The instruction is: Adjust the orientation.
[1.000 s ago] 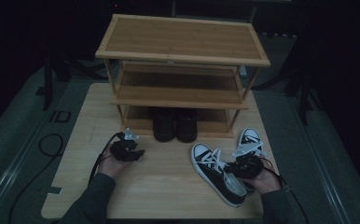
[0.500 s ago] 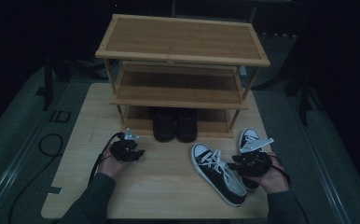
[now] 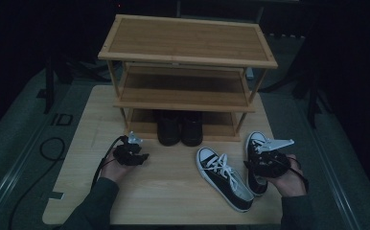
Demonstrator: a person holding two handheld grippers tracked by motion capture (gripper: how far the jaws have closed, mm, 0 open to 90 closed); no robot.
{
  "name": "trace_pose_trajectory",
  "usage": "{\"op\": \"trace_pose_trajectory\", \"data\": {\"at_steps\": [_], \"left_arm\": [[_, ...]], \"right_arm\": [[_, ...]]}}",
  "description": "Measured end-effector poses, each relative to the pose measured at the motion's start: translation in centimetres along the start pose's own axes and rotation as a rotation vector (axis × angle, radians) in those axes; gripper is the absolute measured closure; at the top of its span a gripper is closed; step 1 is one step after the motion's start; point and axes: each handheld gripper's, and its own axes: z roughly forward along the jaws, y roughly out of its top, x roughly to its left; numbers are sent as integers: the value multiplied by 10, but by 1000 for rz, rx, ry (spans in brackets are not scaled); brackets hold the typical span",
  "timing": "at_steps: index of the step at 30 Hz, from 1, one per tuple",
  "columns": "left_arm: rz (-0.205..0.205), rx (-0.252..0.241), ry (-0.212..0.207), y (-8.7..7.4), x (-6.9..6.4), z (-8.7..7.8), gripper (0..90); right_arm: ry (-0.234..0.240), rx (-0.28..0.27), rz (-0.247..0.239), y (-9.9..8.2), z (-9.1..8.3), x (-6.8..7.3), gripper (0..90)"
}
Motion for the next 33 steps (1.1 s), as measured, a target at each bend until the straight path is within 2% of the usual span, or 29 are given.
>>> {"op": "trace_pose_trajectory", "data": {"at_steps": [7, 11, 17, 20, 26, 33], "left_arm": [[1, 1, 0, 0, 0, 0, 546], [0, 0, 0, 0, 0, 0, 546], [0, -1, 1, 0, 0, 0, 546], [-1, 0, 1, 0, 0, 0, 546], [-1, -3, 0, 0, 0, 0, 545], [0, -3, 0, 0, 0, 0, 545]], "right_arm": [[-64, 14, 26, -3, 4, -1, 557], [-99, 5, 61, -5, 1, -7, 556], [-161, 14, 89, -9, -4, -14, 525], [-177, 20, 110, -12, -6, -17, 520], [-243, 60, 126, -19, -6, -22, 506], [-257, 124, 145, -26, 1, -25, 494]]}}
